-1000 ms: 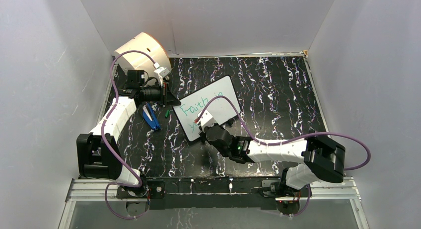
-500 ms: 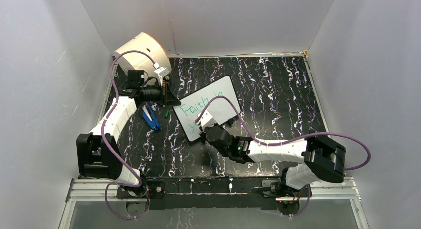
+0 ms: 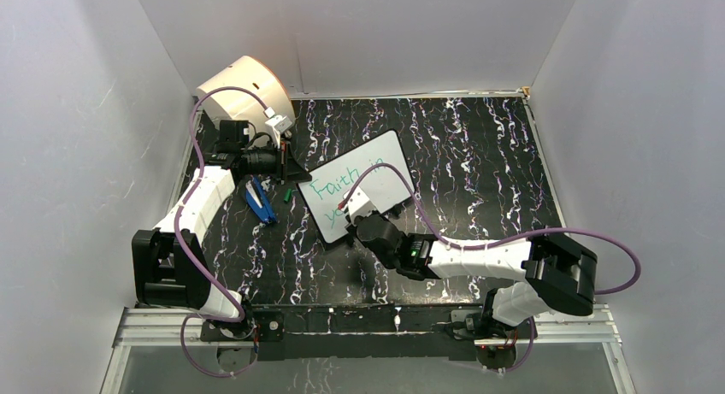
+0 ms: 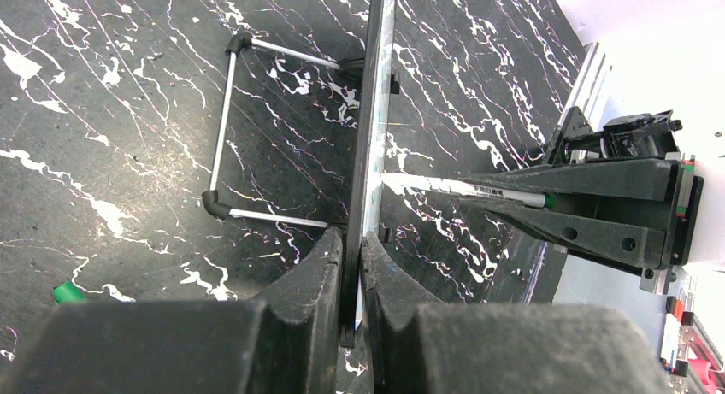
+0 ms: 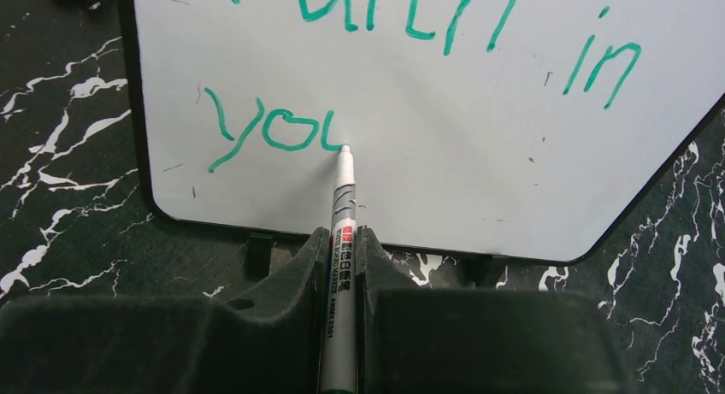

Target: Write a sentence on the whiteboard

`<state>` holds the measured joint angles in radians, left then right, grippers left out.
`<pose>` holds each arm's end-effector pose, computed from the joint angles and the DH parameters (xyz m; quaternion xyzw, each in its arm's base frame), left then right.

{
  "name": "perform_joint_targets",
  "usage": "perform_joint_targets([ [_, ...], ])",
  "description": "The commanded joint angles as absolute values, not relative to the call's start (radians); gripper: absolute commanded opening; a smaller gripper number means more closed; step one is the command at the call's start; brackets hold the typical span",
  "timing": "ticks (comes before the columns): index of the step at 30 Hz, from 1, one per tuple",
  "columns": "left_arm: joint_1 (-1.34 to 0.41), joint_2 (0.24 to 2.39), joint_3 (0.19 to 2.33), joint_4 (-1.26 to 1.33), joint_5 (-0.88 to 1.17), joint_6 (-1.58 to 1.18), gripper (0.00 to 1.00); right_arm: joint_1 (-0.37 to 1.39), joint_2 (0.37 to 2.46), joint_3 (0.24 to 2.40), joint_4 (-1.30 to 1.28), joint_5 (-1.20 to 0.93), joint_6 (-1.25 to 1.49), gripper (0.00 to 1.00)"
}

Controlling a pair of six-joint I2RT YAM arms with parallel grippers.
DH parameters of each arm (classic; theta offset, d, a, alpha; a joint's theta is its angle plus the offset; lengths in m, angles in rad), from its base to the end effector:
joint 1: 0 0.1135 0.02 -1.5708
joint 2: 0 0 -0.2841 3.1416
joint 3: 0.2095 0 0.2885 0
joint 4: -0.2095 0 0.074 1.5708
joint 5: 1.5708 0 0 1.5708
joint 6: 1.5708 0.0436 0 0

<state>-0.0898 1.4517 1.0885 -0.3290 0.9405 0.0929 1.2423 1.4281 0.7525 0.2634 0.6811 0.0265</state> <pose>0.3435 -0.0663 0.2878 0.2655 0.7859 -0.4095 0.3798 0.1344 0.3093 0.2218 -0.3004 0.7519 0.0807 0.5813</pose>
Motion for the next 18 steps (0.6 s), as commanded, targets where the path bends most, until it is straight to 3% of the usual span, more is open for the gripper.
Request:
perform_joint_targets([
  [1, -0.101, 1.476, 1.095, -0.382, 0.875, 0.100, 0.00, 1.220, 1.392, 0.737, 0.321, 0.707, 0.022, 0.00],
  [18, -0.101, 1.473, 1.095, -0.381, 0.879, 0.101, 0.00, 1.213, 1.382, 0.751, 0.387, 0.698, -0.027, 0.00],
])
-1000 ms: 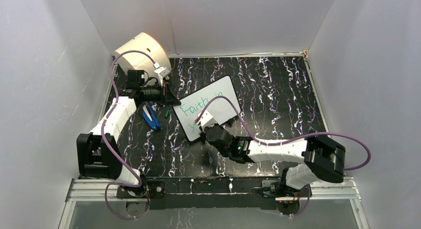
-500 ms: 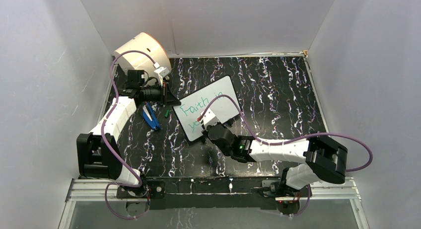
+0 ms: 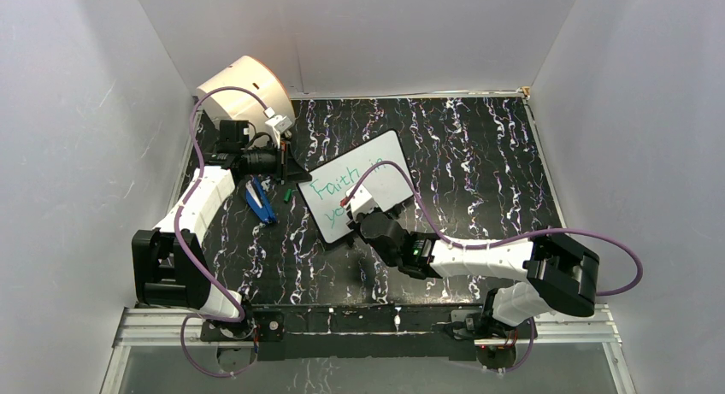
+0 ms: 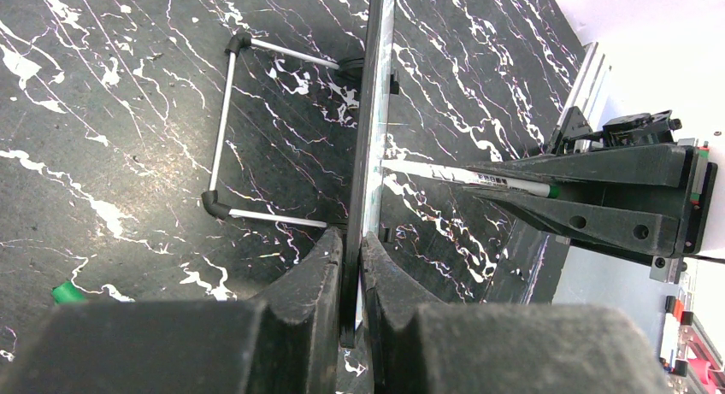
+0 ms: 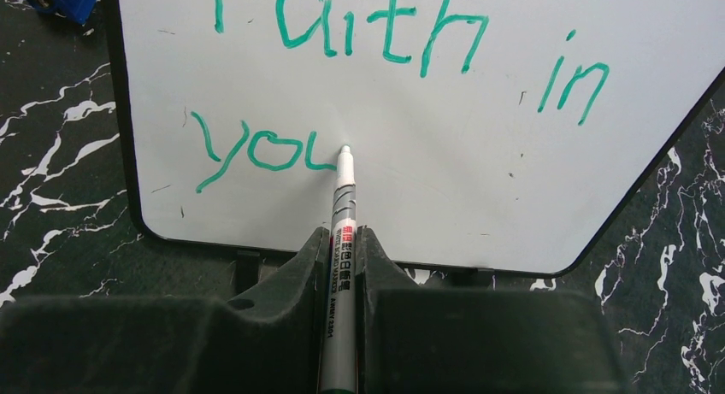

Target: Write a sentence on the whiteboard

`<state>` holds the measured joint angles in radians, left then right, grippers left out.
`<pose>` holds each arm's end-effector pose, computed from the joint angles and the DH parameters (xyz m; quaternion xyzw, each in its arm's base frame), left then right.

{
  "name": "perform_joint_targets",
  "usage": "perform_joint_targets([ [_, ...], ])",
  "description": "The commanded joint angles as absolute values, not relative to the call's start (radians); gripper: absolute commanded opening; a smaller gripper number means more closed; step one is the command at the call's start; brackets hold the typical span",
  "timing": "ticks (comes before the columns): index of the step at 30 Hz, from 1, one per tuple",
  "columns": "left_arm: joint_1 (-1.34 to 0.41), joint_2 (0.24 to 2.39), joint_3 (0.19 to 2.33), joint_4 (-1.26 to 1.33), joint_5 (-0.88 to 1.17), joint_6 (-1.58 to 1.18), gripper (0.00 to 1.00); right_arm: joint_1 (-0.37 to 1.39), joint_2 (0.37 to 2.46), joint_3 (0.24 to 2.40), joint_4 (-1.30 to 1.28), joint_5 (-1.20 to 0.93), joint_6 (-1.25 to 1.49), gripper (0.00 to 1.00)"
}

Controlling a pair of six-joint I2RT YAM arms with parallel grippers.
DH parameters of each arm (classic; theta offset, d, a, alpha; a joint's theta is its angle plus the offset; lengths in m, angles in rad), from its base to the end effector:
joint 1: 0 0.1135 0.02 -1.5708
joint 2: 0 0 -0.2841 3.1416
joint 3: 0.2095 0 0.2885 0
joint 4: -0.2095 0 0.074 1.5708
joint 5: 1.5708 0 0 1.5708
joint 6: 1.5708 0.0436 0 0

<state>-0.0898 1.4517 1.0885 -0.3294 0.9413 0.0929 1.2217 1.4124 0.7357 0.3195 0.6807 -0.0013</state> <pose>0.3435 -0.0663 0.2878 0.2656 0.7858 -0.4099 0.3795 0.1400 0.3043 0.2264 -0.2887 0.7433 0.0833 0.5977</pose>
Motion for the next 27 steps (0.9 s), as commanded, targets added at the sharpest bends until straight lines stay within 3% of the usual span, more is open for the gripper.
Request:
perform_joint_targets([
  [1, -0.102, 1.473, 1.095, -0.382, 0.879, 0.101, 0.00, 1.211, 1.383, 0.753, 0.388, 0.701, -0.028, 0.00],
  [27, -0.101, 1.471, 1.094, -0.383, 0.878, 0.100, 0.00, 1.203, 1.393, 0.769, 0.378, 0.665, -0.029, 0.00],
])
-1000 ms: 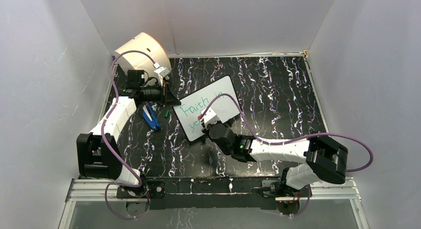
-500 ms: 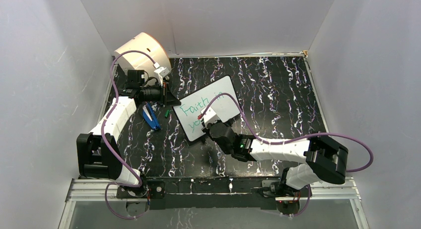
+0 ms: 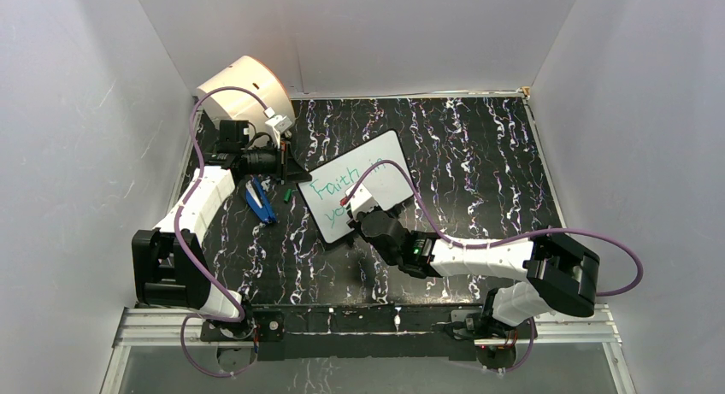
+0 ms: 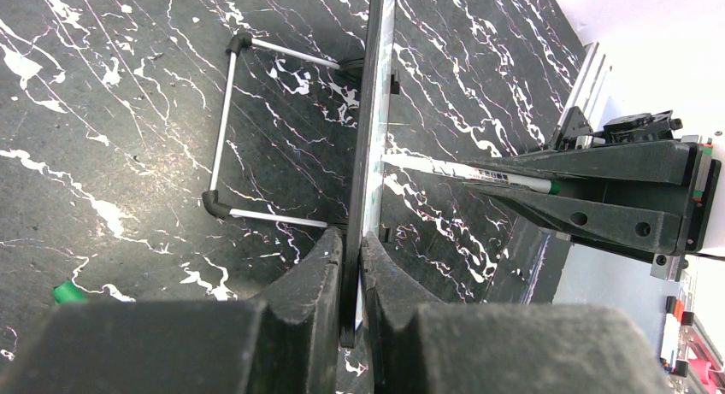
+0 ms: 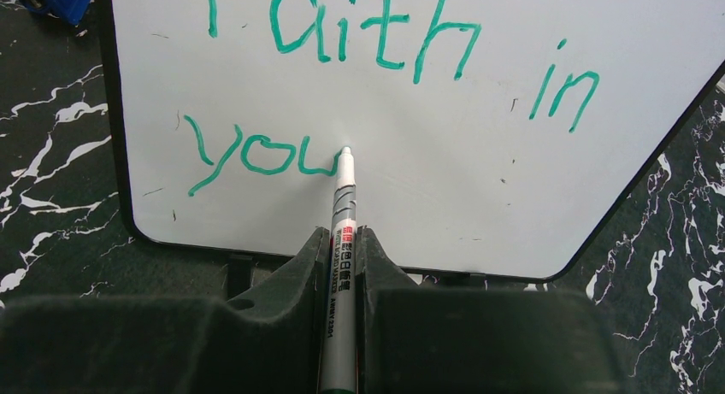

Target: Write a sentence on the whiteboard

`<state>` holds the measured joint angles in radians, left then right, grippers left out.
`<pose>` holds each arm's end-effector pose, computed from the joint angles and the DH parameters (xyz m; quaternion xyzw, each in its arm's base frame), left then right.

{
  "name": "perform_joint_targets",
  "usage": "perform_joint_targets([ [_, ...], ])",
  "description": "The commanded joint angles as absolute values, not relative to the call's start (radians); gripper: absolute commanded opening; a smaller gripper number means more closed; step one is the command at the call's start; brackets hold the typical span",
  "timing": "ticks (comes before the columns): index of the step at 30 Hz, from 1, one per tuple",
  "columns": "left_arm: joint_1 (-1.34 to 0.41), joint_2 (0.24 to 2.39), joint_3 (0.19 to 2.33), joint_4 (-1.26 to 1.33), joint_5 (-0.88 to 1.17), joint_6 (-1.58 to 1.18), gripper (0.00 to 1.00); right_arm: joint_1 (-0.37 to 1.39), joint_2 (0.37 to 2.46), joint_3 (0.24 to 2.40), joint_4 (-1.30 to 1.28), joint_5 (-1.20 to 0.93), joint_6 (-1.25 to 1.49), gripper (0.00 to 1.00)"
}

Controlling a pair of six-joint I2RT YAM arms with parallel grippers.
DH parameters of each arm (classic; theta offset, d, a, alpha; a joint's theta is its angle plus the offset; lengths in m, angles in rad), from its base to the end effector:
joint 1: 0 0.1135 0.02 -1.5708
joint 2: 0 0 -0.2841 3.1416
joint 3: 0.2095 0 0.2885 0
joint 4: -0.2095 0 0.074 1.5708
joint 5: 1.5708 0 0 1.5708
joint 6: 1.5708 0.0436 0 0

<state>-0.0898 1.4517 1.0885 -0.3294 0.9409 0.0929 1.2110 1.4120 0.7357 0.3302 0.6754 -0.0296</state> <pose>0.3435 -0.0663 0.2878 0.2655 0.7859 -0.4097 0.3796 0.1432 0.3033 0.2275 -0.2938 0.7389 0.0769 0.6014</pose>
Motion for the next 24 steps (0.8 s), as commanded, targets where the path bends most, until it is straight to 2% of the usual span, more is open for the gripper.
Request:
perform_joint_targets([
  [1, -0.101, 1.471, 1.093, -0.382, 0.879, 0.101, 0.00, 1.202, 1.395, 0.771, 0.367, 0.660, -0.024, 0.00],
  [24, -0.101, 1.474, 1.095, -0.382, 0.879, 0.101, 0.00, 1.202, 1.390, 0.760, 0.239, 0.648, 0.032, 0.00],
])
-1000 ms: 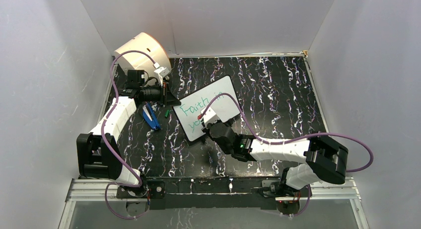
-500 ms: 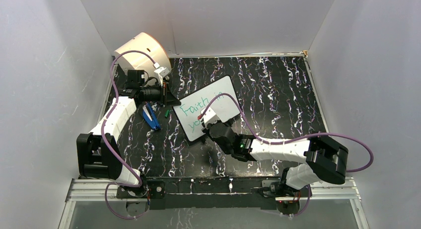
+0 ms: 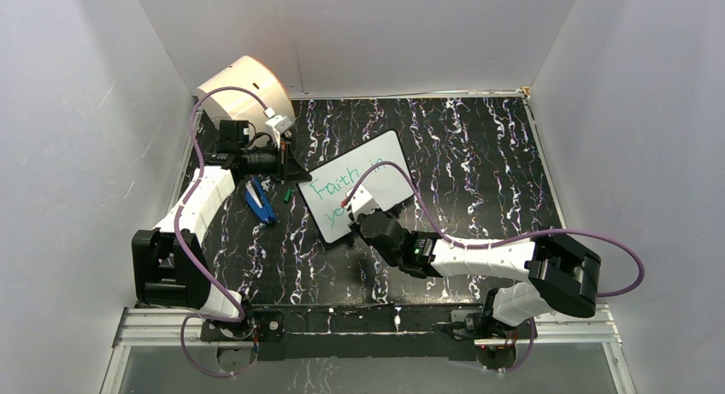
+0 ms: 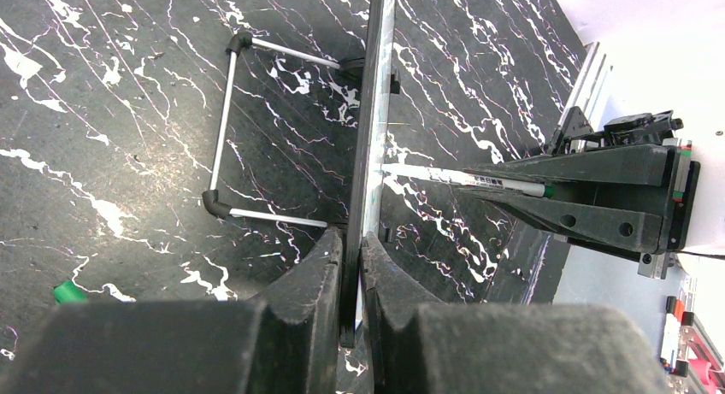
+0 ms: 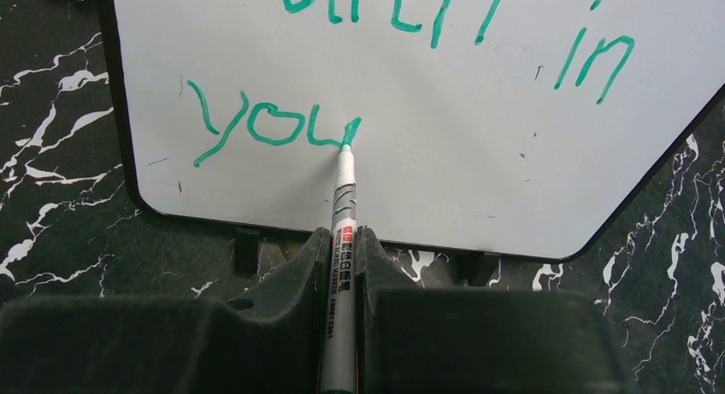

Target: Write a sentence on the whiteboard

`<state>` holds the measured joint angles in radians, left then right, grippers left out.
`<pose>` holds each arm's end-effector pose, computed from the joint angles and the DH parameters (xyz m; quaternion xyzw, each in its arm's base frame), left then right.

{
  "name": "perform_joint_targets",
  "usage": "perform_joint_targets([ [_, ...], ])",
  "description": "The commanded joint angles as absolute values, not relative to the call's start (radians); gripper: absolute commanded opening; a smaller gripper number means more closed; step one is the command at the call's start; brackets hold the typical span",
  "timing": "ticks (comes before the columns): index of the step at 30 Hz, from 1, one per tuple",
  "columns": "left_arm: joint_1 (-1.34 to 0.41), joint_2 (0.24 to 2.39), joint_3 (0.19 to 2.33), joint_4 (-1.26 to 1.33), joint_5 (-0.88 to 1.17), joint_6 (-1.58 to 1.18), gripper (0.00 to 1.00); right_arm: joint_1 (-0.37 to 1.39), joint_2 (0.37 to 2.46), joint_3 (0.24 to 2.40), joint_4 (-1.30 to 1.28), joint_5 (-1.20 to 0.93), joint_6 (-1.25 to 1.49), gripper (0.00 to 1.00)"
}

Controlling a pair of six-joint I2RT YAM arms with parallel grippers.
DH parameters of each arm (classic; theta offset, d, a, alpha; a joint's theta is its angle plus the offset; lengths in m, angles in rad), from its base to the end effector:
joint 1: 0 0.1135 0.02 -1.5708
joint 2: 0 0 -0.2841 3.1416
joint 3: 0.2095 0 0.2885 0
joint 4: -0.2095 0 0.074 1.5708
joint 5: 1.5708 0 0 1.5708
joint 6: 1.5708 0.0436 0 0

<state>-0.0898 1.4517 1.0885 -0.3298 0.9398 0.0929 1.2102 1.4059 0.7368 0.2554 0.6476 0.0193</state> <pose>0.3435 -0.0663 0.2877 0.2652 0.7862 -0.4093 0.3795 0.1416 0.3009 0.2220 -0.3012 0.7547 0.0814 0.5771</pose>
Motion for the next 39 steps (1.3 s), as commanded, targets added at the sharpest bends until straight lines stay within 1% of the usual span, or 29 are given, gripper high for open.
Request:
perform_joint_targets([
  [1, -0.102, 1.474, 1.095, -0.382, 0.879, 0.101, 0.00, 1.203, 1.391, 0.761, 0.237, 0.656, 0.031, 0.00],
  [10, -0.101, 1.470, 1.093, -0.383, 0.876, 0.101, 0.00, 1.203, 1.366, 0.745, 0.267, 0.701, 0.016, 0.00],
  [17, -0.100, 1.471, 1.094, -0.383, 0.871, 0.102, 0.00, 1.201, 1.336, 0.729, 0.314, 0.691, -0.023, 0.00],
  [39, -0.101, 1.477, 1.098, -0.388, 0.870, 0.105, 0.00, 1.187, 1.367, 0.752, 0.370, 0.652, -0.037, 0.00],
])
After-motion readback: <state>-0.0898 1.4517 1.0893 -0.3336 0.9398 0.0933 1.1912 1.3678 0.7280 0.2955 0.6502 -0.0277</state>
